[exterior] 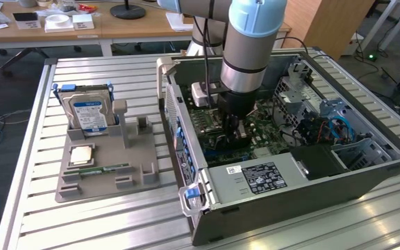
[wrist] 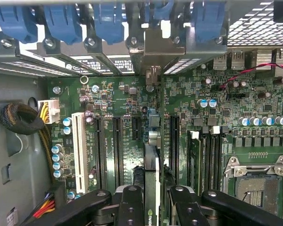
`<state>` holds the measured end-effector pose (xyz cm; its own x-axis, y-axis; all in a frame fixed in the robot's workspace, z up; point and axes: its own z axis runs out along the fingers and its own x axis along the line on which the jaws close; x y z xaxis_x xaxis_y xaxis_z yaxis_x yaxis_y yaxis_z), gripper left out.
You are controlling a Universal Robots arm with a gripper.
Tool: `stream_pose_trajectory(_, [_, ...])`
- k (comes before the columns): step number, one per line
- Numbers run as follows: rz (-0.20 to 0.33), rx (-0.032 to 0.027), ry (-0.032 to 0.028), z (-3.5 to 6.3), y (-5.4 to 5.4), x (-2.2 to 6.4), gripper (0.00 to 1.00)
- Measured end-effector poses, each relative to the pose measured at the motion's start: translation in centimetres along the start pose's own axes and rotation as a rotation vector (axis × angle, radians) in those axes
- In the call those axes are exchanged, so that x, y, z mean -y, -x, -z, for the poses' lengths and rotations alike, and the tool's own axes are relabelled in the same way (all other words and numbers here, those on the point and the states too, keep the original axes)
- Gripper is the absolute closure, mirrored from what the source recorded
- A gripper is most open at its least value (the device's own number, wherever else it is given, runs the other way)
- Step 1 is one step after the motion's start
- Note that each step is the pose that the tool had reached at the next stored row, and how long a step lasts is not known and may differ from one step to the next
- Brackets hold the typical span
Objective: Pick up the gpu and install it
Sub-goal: 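Insert the gpu into the slot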
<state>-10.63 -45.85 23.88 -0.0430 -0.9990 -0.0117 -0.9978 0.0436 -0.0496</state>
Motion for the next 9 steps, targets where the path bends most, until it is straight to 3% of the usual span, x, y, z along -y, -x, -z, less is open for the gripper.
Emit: stream_pose_trajectory(9, [0.000, -0.0004, -0.0002, -0.04, -0.02, -0.17, 0.74])
